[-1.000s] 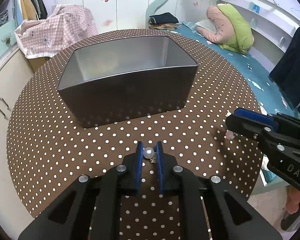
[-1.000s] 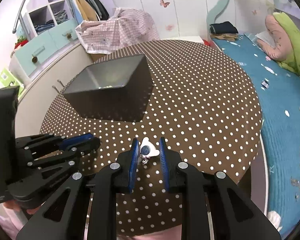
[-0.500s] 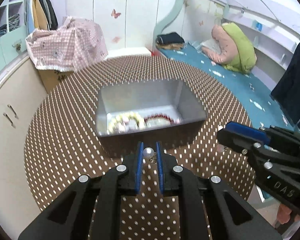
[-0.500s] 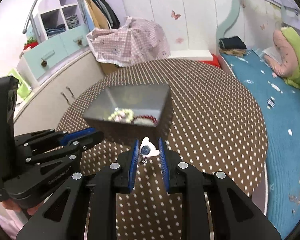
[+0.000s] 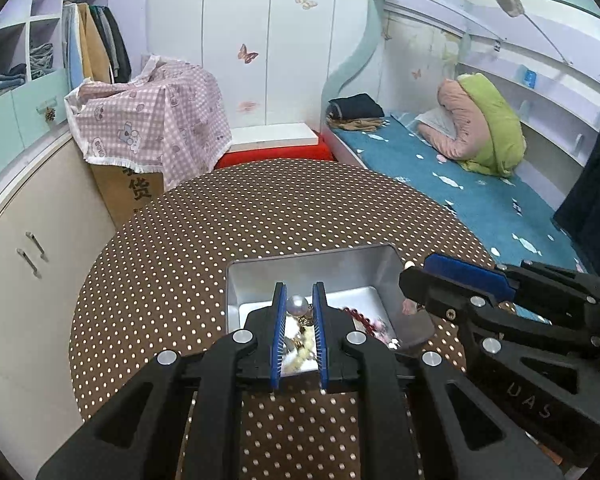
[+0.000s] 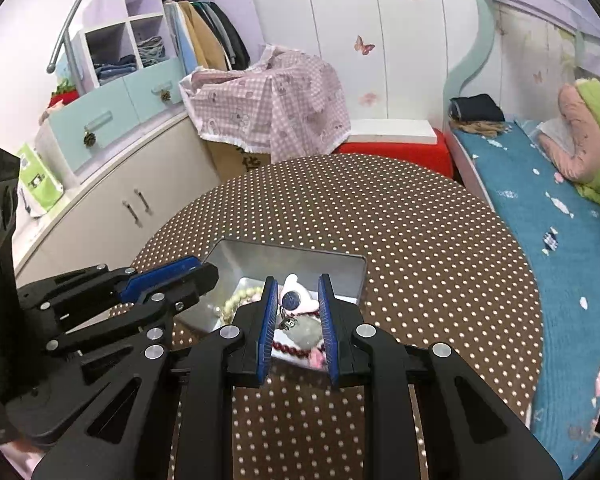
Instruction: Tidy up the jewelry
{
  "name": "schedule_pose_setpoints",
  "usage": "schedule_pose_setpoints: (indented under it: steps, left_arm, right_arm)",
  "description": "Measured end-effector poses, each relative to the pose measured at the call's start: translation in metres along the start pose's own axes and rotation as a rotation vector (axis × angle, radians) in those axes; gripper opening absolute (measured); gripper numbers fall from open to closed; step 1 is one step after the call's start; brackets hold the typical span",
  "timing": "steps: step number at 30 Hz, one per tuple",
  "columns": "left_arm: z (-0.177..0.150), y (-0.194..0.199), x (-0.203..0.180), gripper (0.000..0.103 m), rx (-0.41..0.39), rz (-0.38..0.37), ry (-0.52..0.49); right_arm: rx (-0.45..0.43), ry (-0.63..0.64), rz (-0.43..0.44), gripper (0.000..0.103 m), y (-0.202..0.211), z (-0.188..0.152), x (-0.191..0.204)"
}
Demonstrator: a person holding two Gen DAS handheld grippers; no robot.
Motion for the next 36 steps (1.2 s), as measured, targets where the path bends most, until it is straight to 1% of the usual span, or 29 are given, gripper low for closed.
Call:
schedule_pose_setpoints:
  steps: [4,5,6,7,8,9,10,12,15,17,19,23,27,32,36]
  left_arm:
    - [0.009,-0.011,0.011,0.013,0.009,0.025,0.025]
    - [0.011,-0.015,0.015,0.016,0.016,0.037,0.032]
    - [0.011,-0.017,0.018,0.019,0.024,0.043,0.041]
    - [0.012,-0.018,0.022,0.029,0.027,0.048,0.056]
    - [0.012,-0.018,0.026,0.042,0.025,0.051,0.067]
    - [0.013,-0.018,0.030,0.047,0.020,0.053,0.079]
    - [0.012,-0.019,0.032,0.052,0.020,0.055,0.084]
    - [0.010,-0.019,0.034,0.053,0.027,0.058,0.079]
    - [0.006,-0.016,0.034,0.062,0.025,0.061,0.077]
    - [0.002,-0.011,0.033,0.069,0.015,0.082,0.087]
    - [0.000,-0.005,0.031,0.070,0.004,0.091,0.085]
    - [-0.008,0.008,0.026,0.070,-0.006,0.085,0.081]
    - [-0.015,0.021,0.022,0.072,-0.028,0.102,0.076]
    - [-0.028,0.034,0.016,0.072,-0.036,0.084,0.073]
    - [-0.036,0.042,0.012,0.072,-0.040,0.084,0.064]
  right_arm:
    - [-0.002,-0.009,0.017,0.023,-0.008,0.008,0.000]
    - [0.000,-0.013,0.017,0.031,-0.009,0.009,-0.001]
    - [-0.001,-0.026,0.003,0.044,-0.010,0.010,-0.003]
    - [-0.010,-0.037,-0.022,0.050,-0.010,0.010,-0.007]
    - [-0.026,-0.044,-0.045,0.058,-0.008,0.011,-0.011]
    - [-0.041,-0.050,-0.060,0.065,-0.006,0.012,-0.014]
    - [-0.043,-0.056,-0.056,0.067,-0.004,0.011,-0.017]
    - [-0.046,-0.067,-0.050,0.068,-0.001,0.011,-0.020]
    - [-0.055,-0.065,-0.081,0.070,0.004,0.008,-0.023]
    - [-0.059,-0.068,-0.085,0.073,0.007,0.004,-0.024]
    - [-0.065,-0.069,-0.096,0.075,0.012,0.000,-0.023]
    - [-0.098,-0.065,-0.148,0.080,0.026,-0.010,-0.020]
    - [-0.125,-0.071,-0.177,0.084,0.042,-0.021,-0.019]
    - [-0.152,-0.069,-0.224,0.087,0.058,-0.034,-0.017]
    - [-0.160,-0.066,-0.240,0.087,0.067,-0.043,-0.017]
Point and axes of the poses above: each gripper's, at about its wrist camera, not at the fingertips, and y roughly against the way its jaws point, x to its left, z to its top, the point moved 6 cm from there along -y, roughly the way its jaws point, and after that the axes turned 15 degrees about x, right-handed, at the moved point
